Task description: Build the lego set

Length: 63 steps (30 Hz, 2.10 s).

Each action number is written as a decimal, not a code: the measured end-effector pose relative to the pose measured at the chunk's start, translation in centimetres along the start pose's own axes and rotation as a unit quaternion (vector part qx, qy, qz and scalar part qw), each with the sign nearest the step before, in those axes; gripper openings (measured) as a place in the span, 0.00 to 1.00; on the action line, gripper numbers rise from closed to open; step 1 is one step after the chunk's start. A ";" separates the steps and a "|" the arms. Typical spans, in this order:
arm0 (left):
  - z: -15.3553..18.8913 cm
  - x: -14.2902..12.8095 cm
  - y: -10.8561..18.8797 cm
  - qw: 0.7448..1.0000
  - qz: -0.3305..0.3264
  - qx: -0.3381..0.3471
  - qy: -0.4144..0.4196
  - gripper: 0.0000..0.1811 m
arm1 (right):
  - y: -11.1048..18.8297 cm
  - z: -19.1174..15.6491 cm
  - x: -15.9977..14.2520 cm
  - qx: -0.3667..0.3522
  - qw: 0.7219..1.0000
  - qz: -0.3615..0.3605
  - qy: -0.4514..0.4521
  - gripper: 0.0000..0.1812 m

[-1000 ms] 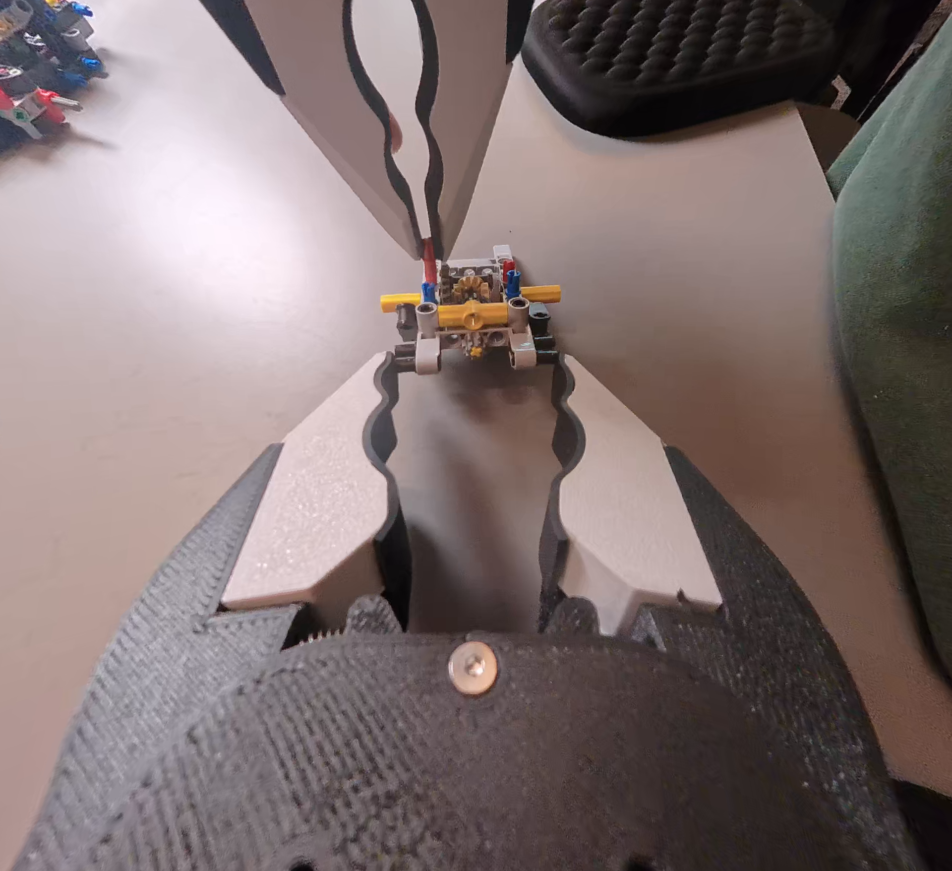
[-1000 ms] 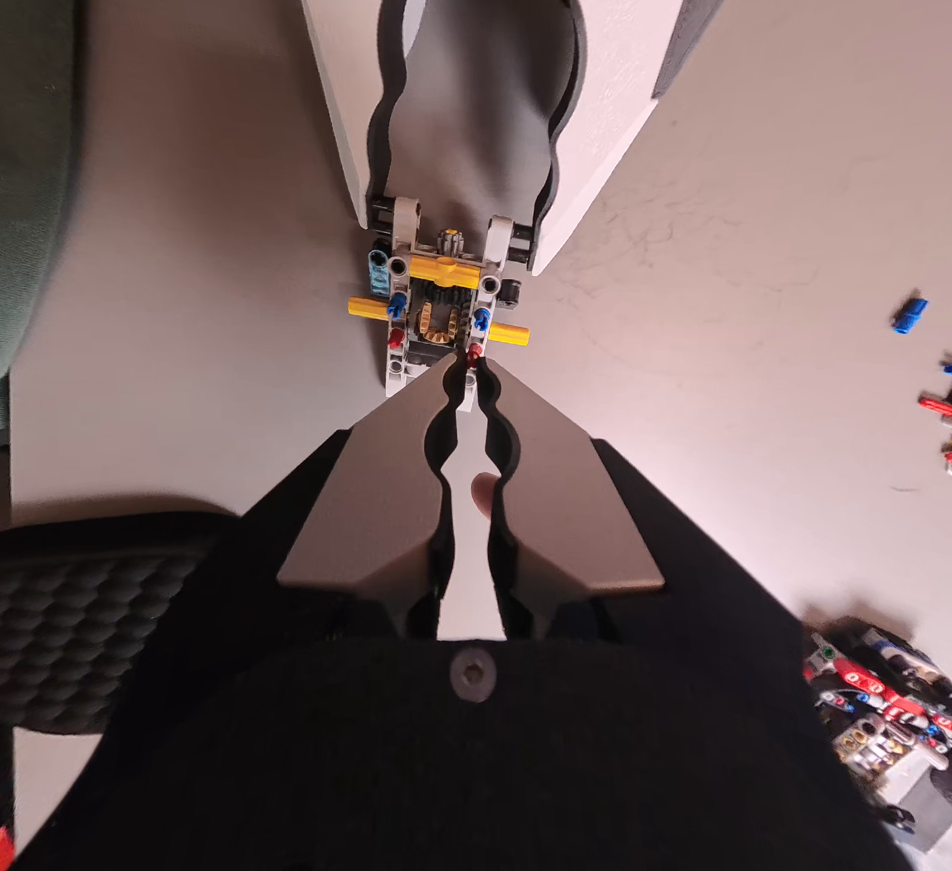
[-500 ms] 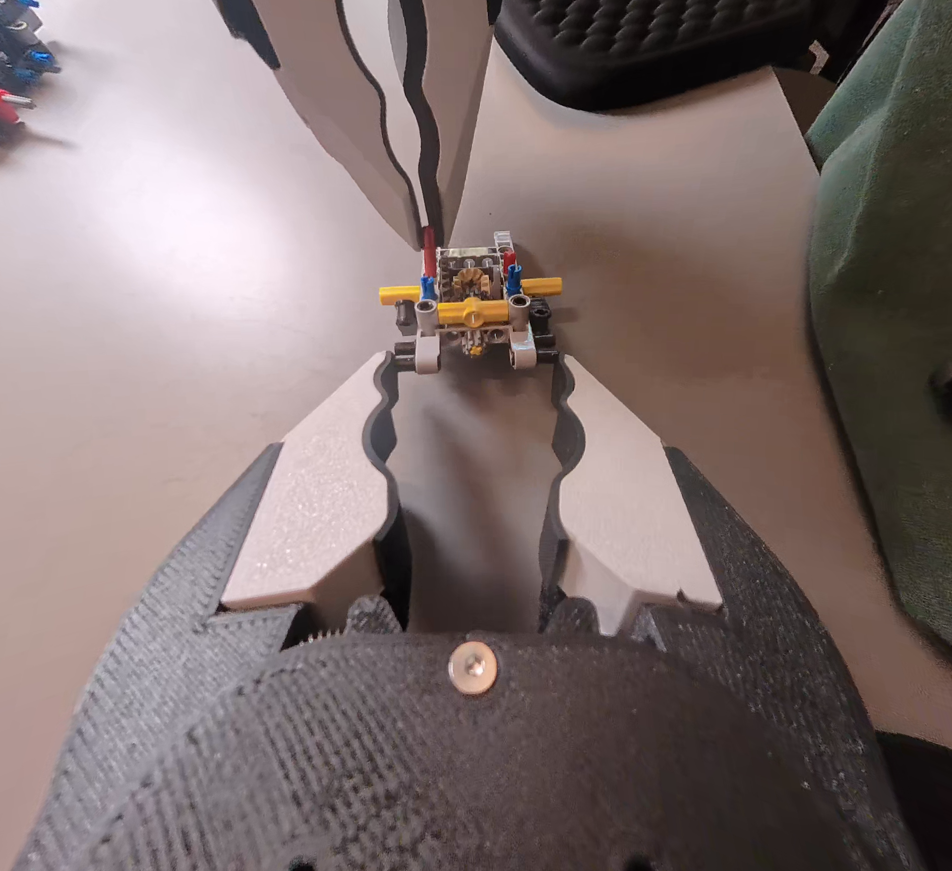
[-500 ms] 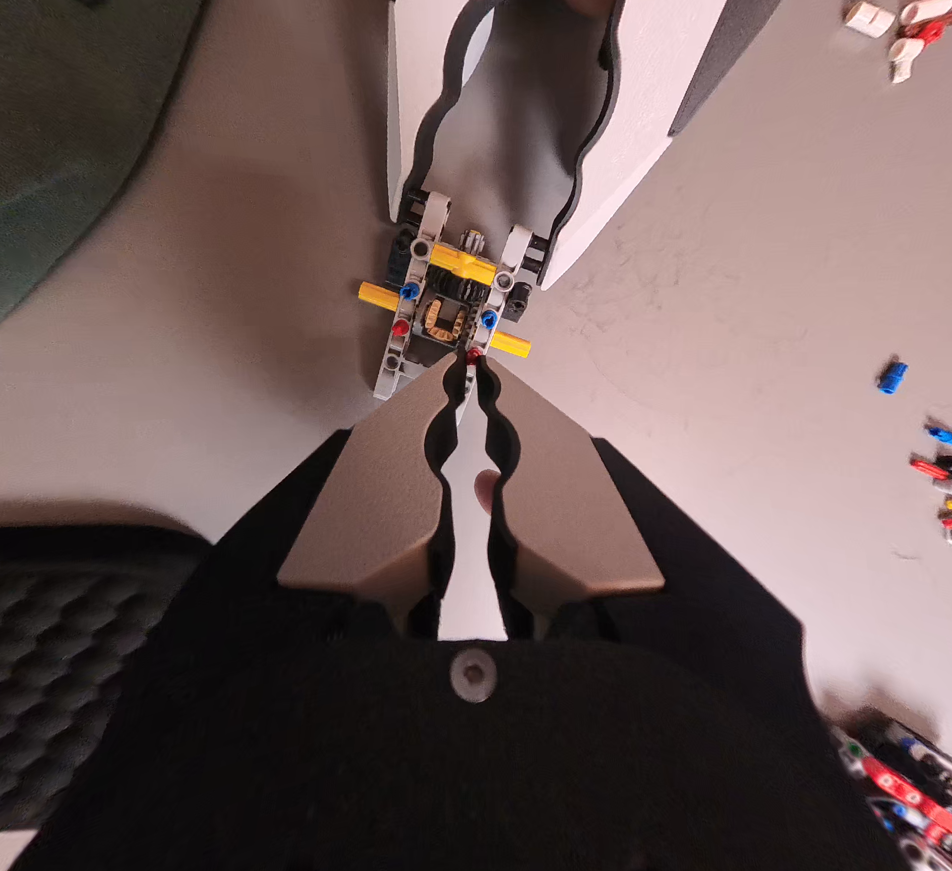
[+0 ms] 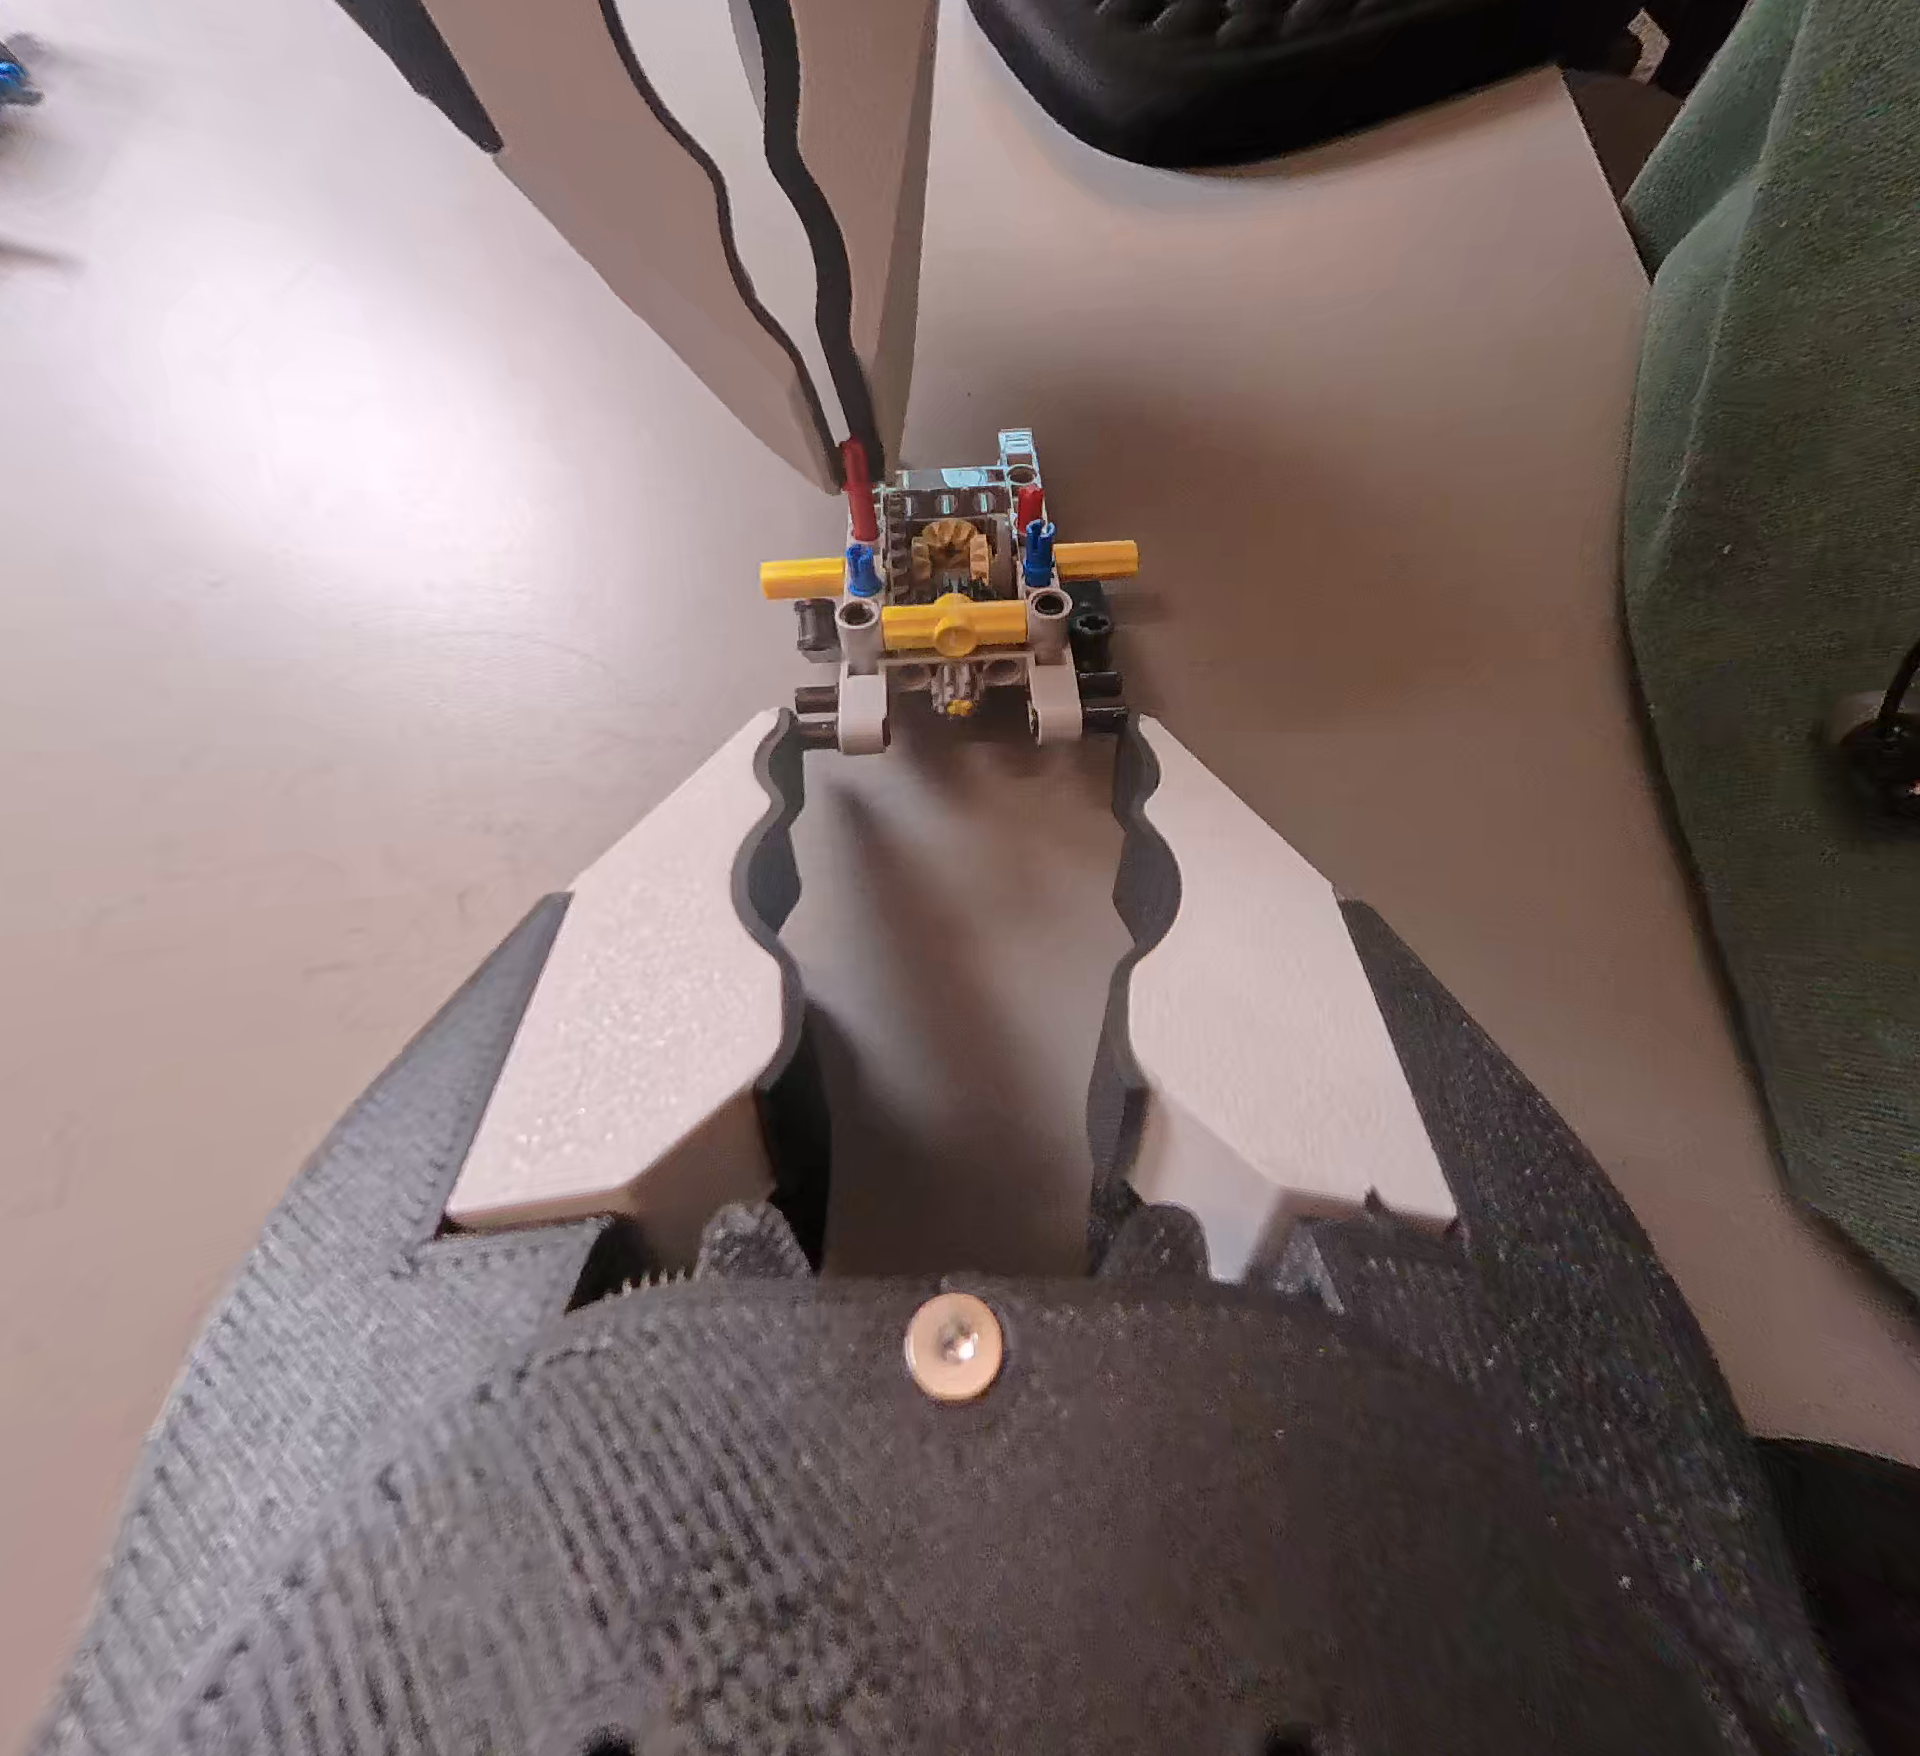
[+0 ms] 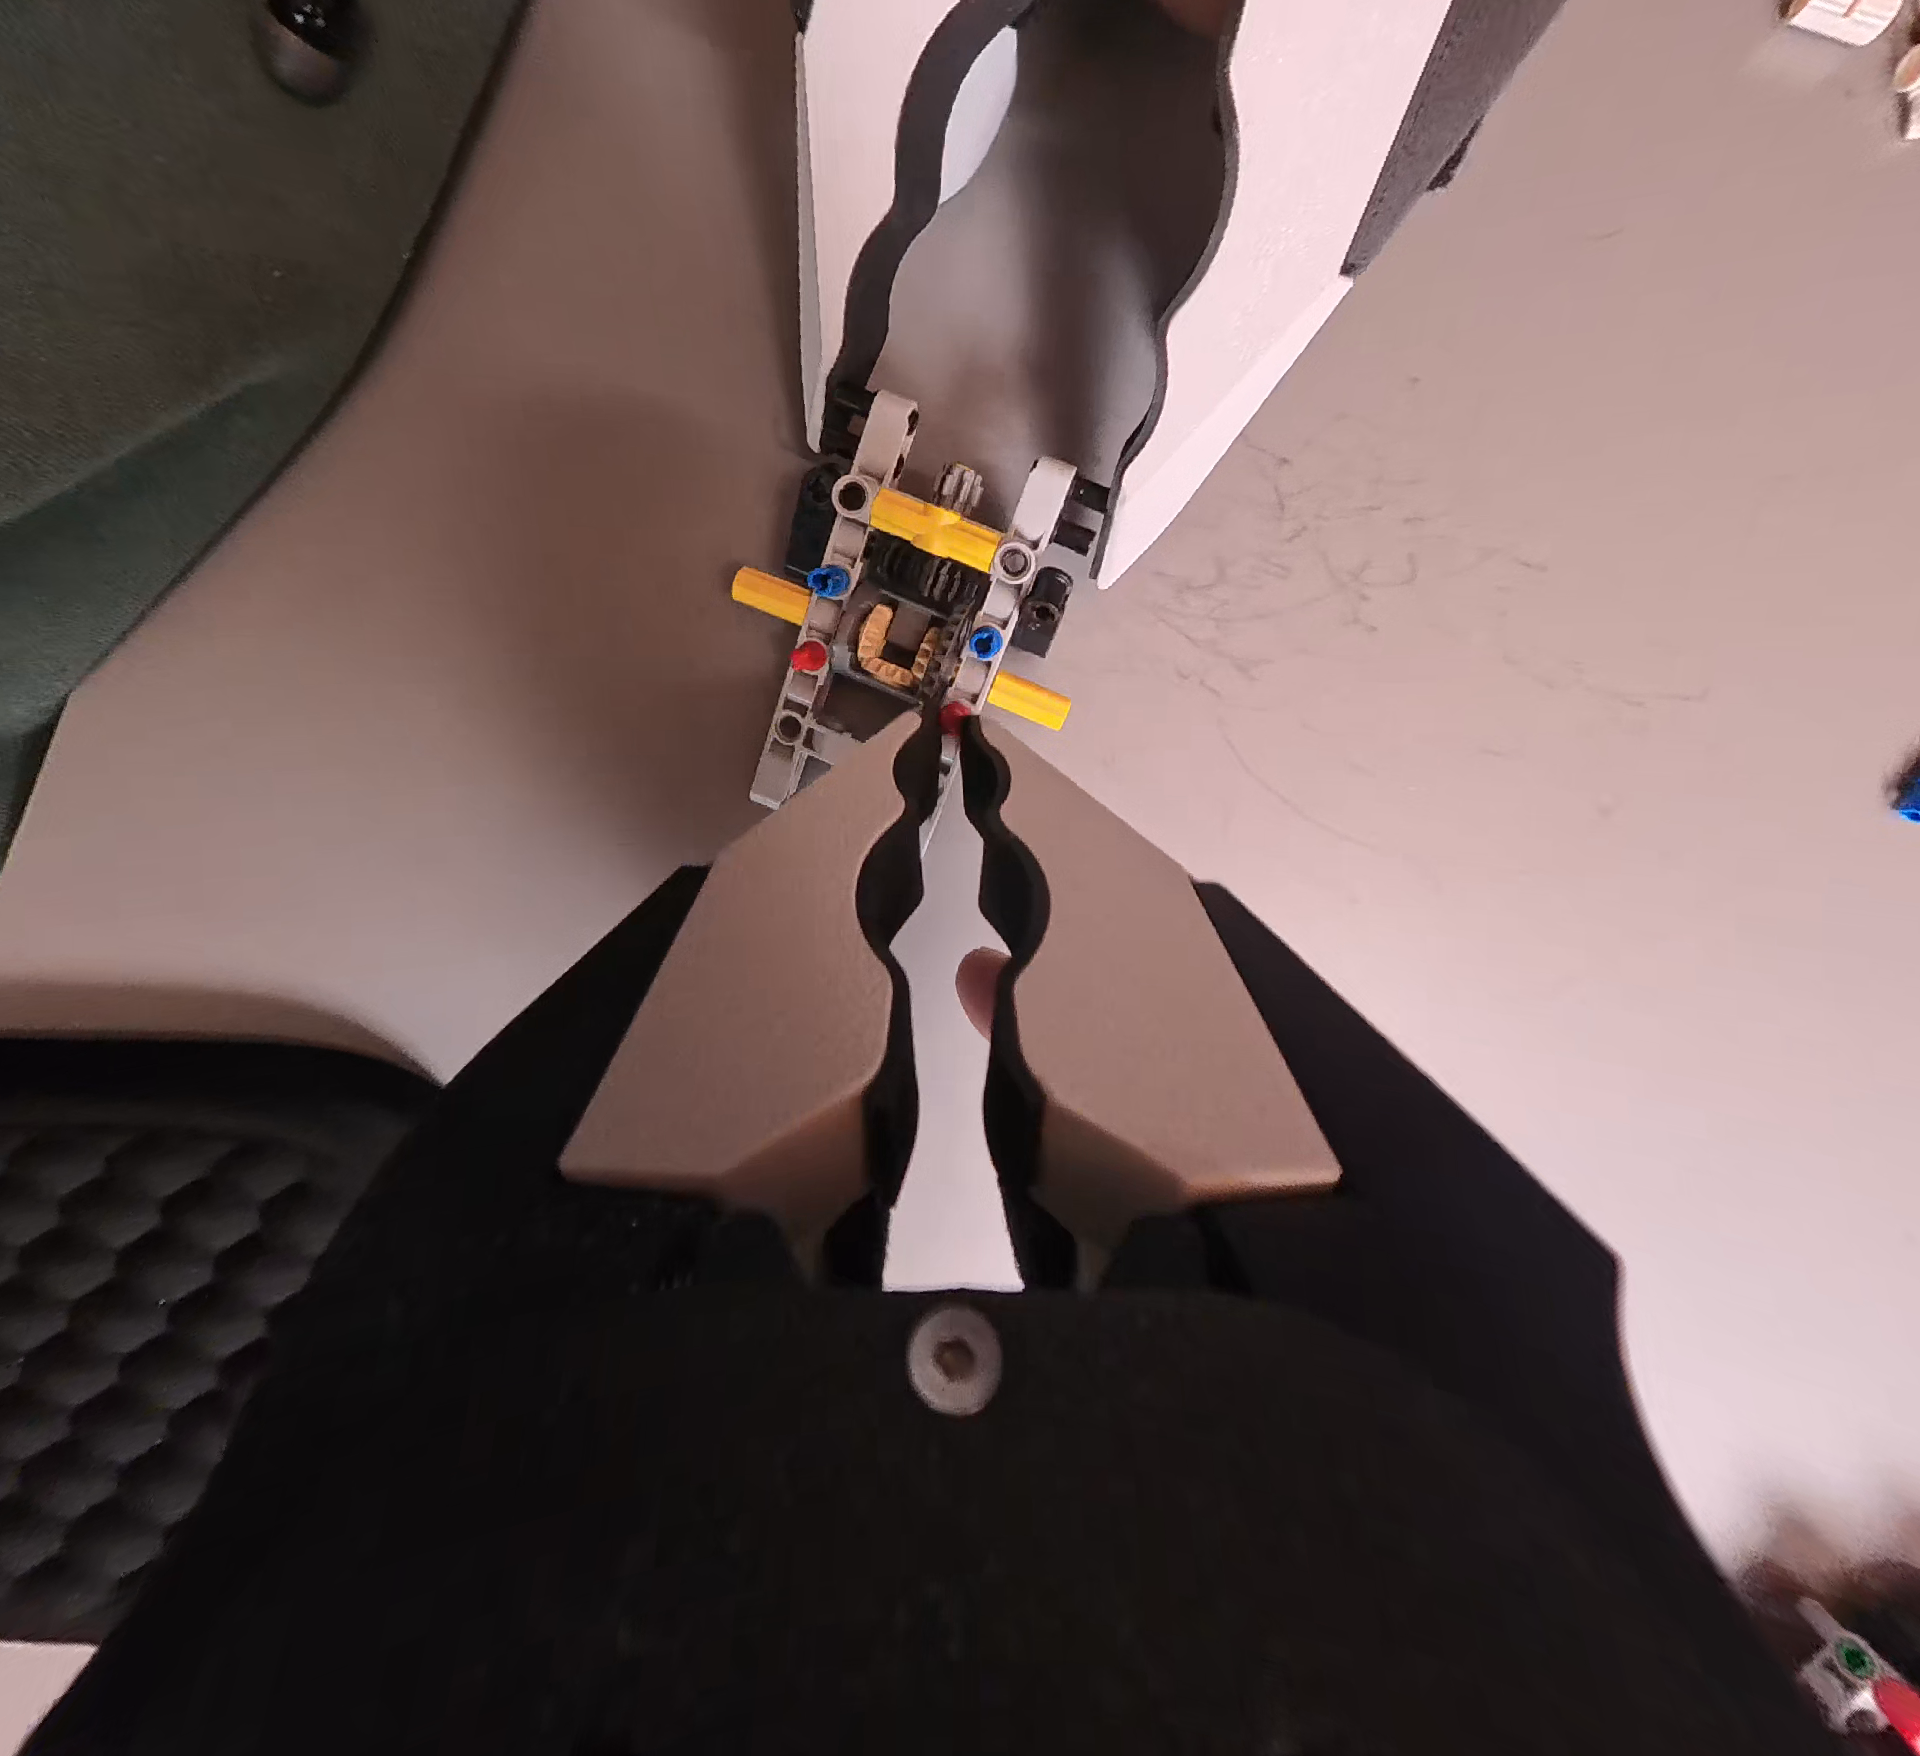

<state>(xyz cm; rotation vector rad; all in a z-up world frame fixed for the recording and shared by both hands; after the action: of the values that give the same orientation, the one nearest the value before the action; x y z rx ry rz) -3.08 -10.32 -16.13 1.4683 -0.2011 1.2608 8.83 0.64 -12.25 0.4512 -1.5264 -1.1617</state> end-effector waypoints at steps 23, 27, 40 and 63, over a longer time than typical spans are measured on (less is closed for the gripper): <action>-0.1 -0.1 0.1 1.000 -0.002 0.003 0.001 0.33 | 1.0 -0.2 -0.1 -0.009 0.994 0.023 -0.109 0.07; -0.1 -0.1 0.1 1.000 -0.002 0.004 0.000 0.33 | 0.7 -0.3 -0.3 -0.014 0.990 0.044 -0.130 0.07; 0.0 -0.2 0.1 1.000 -0.002 0.002 -0.001 0.33 | 0.0 -0.9 0.5 -0.051 0.996 -0.016 -0.071 0.01; 0.0 0.3 0.6 0.999 0.019 0.026 0.008 0.33 | 0.2 -1.2 -0.4 -0.097 0.909 0.058 -0.401 0.02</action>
<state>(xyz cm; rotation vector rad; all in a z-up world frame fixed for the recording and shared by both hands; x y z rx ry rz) -3.36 -10.37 -15.52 1.5039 -0.1866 1.3164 10.13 0.55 -12.43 -0.3050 -2.0586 -1.4776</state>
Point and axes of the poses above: each gripper's, where its closed fingertips meet, y back along the fingers, x out of its top, z = x × y across the jaws, the point moved 10 cm from there along y, back along the fingers, and after that the axes turned 15 degrees about y, right-handed, at the moved point
